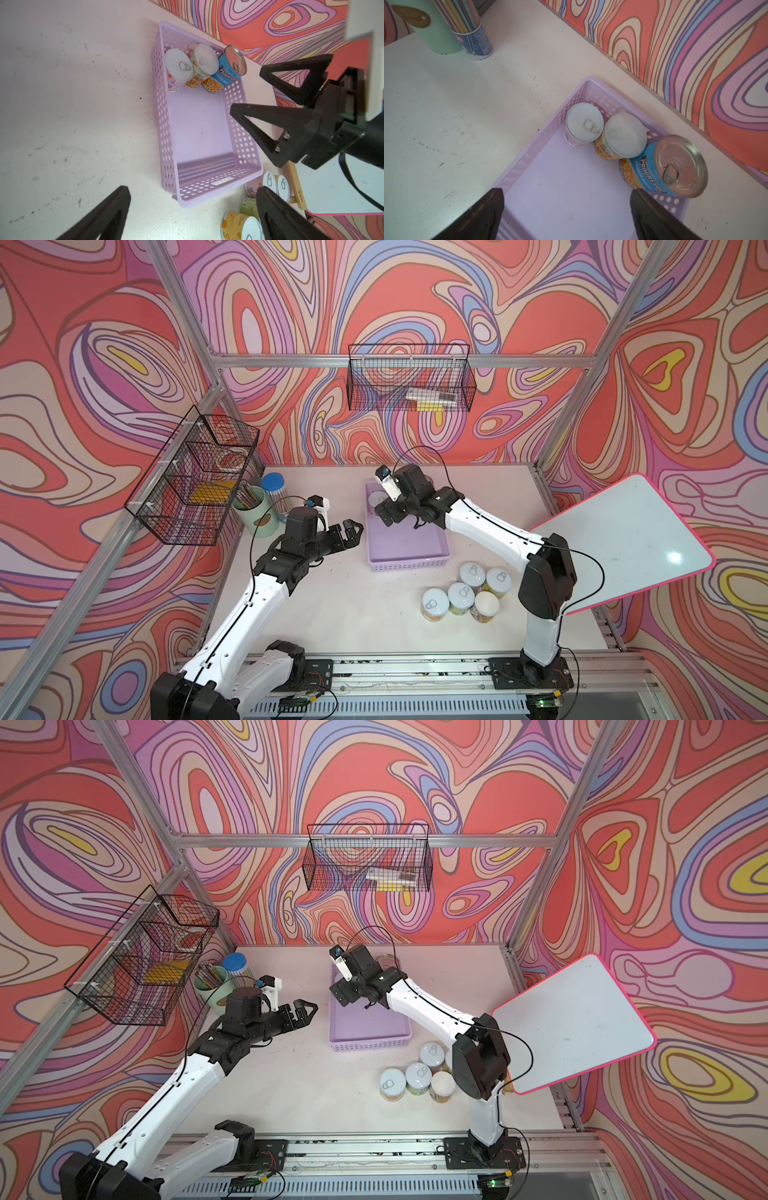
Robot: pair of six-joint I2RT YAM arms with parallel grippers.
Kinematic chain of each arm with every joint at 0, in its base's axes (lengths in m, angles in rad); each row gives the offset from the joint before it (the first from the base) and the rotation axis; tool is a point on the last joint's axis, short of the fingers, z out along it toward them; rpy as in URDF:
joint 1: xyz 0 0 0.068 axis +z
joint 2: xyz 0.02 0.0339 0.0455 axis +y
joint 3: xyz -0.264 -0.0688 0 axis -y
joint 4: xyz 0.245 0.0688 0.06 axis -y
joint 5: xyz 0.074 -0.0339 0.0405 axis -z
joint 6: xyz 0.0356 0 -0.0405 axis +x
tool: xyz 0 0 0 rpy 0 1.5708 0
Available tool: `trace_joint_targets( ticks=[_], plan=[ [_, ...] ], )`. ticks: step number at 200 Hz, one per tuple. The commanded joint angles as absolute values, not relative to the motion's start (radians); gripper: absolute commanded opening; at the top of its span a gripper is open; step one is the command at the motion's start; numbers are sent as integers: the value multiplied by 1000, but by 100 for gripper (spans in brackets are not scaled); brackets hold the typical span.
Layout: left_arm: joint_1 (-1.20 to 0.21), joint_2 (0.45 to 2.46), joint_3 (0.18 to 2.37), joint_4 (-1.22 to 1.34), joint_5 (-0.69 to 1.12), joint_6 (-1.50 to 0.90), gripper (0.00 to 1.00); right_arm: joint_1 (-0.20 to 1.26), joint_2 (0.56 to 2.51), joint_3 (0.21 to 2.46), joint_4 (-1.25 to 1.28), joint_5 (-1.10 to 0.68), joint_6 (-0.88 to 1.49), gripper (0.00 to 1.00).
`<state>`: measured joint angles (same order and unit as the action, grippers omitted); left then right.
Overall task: Put the canned food in the basket
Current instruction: Place the canned food in the basket, then pick up the canned food from the center of the board.
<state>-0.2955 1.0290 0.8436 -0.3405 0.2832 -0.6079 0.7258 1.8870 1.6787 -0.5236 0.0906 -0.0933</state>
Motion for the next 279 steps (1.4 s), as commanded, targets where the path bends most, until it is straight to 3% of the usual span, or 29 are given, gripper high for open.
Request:
trace_joint_targets(
  ticks=[1, 111, 188, 227, 279],
  plan=[
    [-349, 1058, 889, -369, 227, -567, 99, 723, 1811, 1574, -499, 99, 15, 96],
    [-558, 1212, 985, -396, 205, -454, 99, 722, 1455, 1204, -641, 119, 316, 97],
    [-783, 1190, 855, -326, 123, -473, 99, 726, 1268, 1042, -767, 31, 550, 94],
    [-865, 1140, 752, -270, 88, -554, 99, 780, 1212, 984, -831, 33, 575, 91],
    [-870, 1029, 594, -87, 164, -661, 99, 914, 1256, 969, -839, 26, 451, 87]
  ],
)
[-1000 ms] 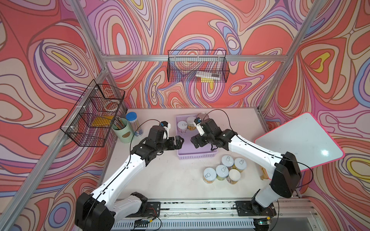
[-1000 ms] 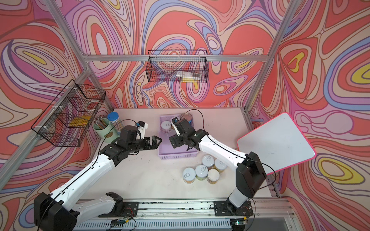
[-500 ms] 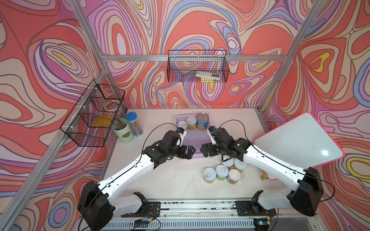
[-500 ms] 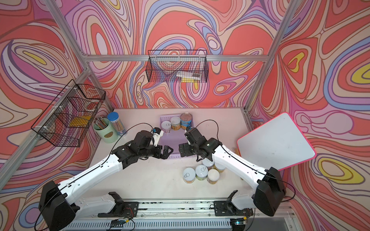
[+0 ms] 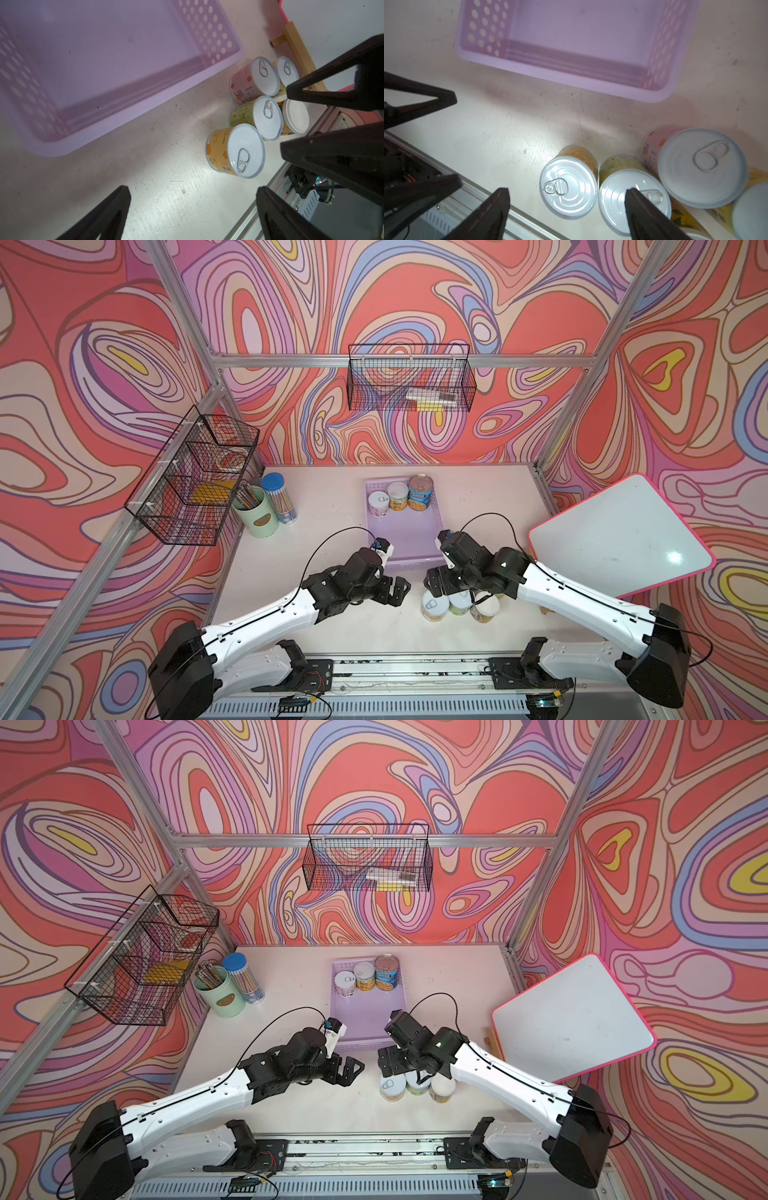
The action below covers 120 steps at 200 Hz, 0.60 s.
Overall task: Put the canned food in the basket
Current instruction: Pick up the canned food from the center of the board.
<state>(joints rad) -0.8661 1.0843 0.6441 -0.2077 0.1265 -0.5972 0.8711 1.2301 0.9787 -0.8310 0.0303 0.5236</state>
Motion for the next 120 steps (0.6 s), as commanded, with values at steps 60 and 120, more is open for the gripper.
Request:
trace_joint_targets(
  ticks=[60, 120],
  plan=[
    [-891, 827, 463, -137, 100, -720, 99, 915, 1386, 1003, -842, -2, 313, 89],
    [-891, 750, 415, -175, 58, -750, 99, 915, 1479, 1042, -837, -2, 275, 89]
  ],
)
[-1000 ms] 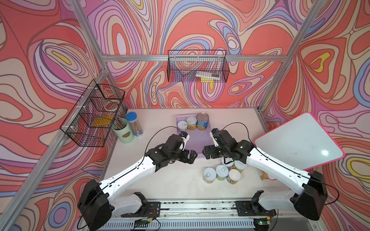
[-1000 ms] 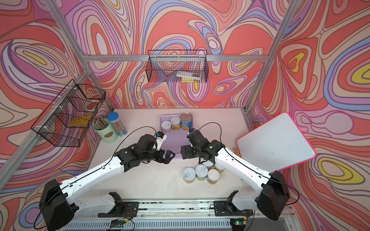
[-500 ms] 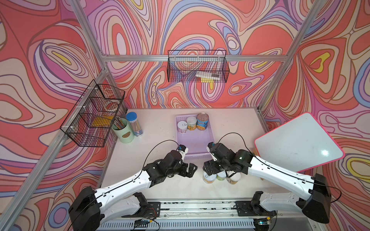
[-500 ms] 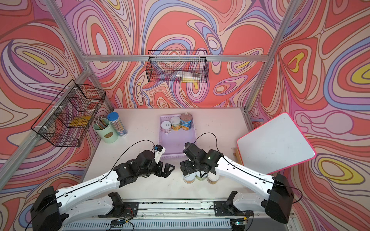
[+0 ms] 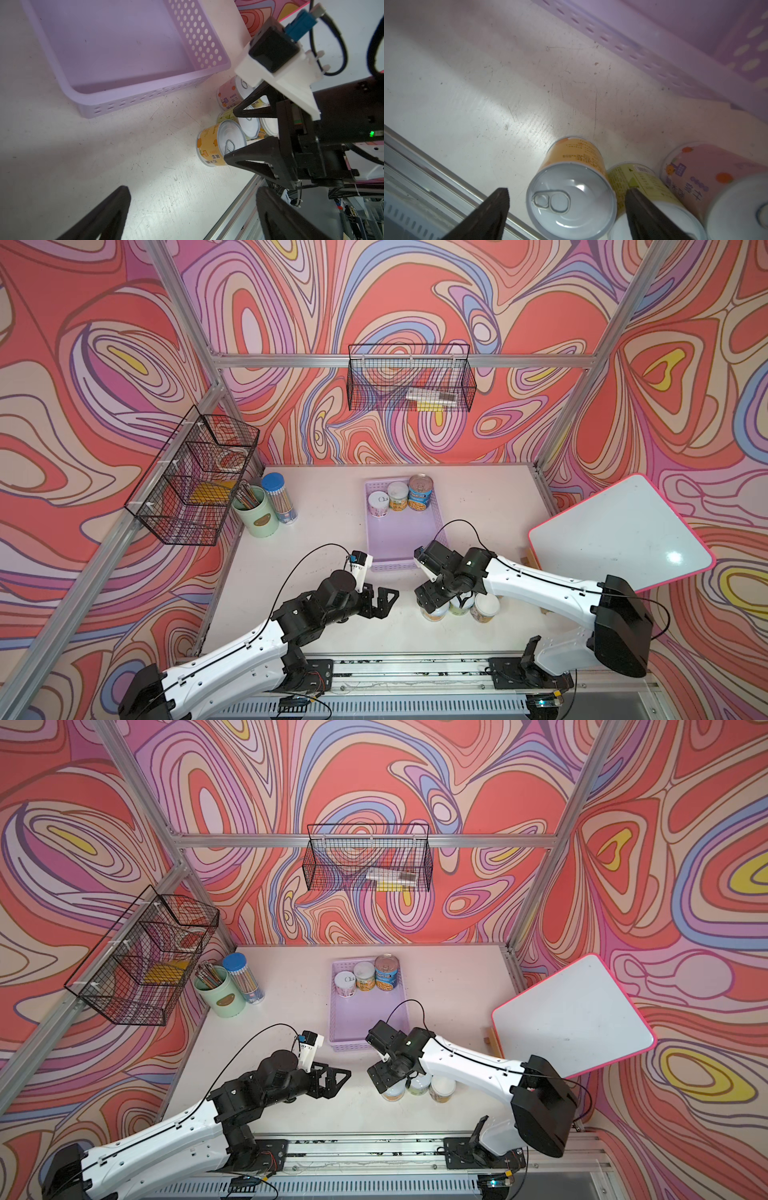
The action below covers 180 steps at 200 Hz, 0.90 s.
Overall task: Put the canned food in the basket
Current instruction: Pick up the canned food from the center of the board.
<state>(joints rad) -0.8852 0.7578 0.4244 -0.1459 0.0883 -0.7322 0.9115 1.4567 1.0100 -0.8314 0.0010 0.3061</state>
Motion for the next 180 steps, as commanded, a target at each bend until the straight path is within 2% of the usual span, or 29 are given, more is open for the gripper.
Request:
trace_joint_targets(
  ticks=[1, 55, 180],
  plan=[
    [-891, 750, 414, -175, 58, -750, 99, 915, 1480, 1042, -838, -2, 275, 89],
    [-891, 818, 426, -133, 69, -737, 99, 920, 1498, 1029, -875, -56, 264, 91],
    [-826, 897, 359, 41, 185, -795, 99, 998, 1569, 1043, -938, 57, 320, 90]
  ],
)
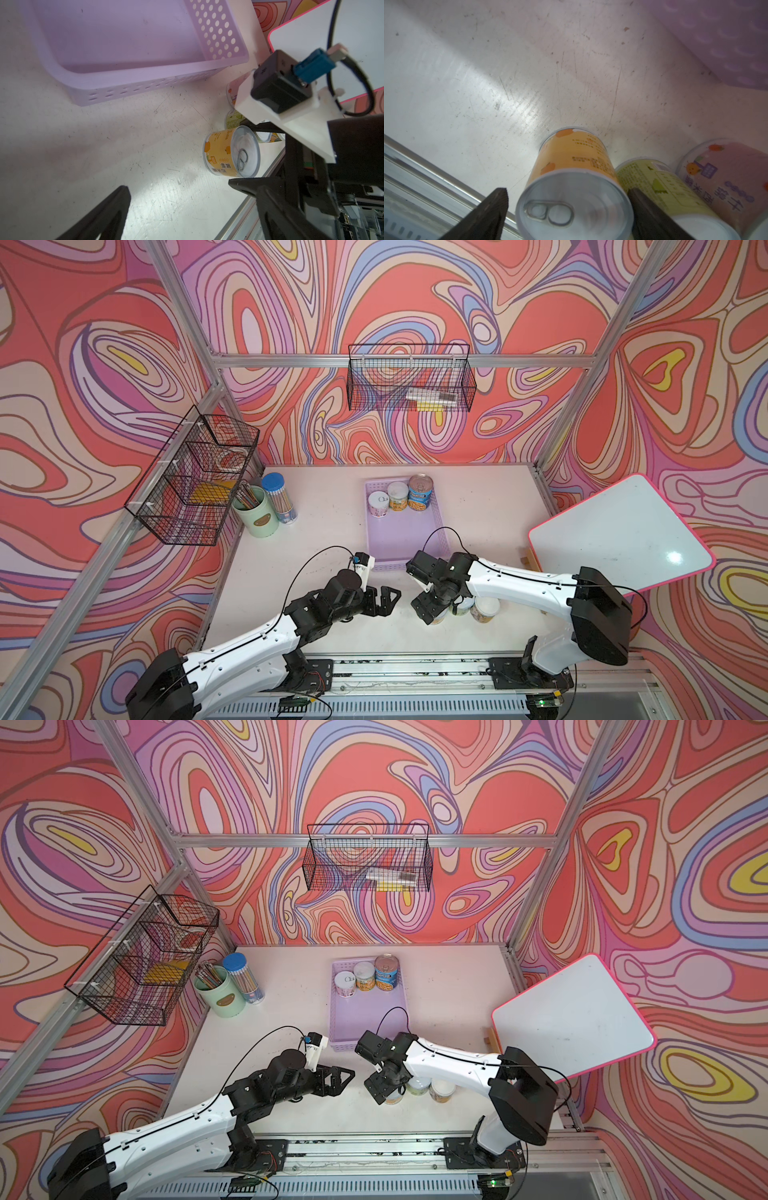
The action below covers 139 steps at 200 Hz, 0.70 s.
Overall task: Put the canned food in the basket
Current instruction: Pick up the canned food from the center of the board.
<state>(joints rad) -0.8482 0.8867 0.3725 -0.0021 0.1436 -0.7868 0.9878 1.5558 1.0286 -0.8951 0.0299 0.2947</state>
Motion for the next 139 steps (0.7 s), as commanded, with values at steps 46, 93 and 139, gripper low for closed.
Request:
trace_joint_targets(
  ticks=[46, 93, 139],
  plan=[
    [-810, 899, 348, 52, 194, -799, 99, 1003, 1580, 1048, -948, 75, 332, 83],
    [-807, 898, 333, 68, 194, -810, 99, 1005, 1587, 1051, -950, 70, 333, 78],
    [-801, 919, 337, 90, 208, -805, 99, 1006, 1559, 1061, -942, 63, 335, 73]
  ],
)
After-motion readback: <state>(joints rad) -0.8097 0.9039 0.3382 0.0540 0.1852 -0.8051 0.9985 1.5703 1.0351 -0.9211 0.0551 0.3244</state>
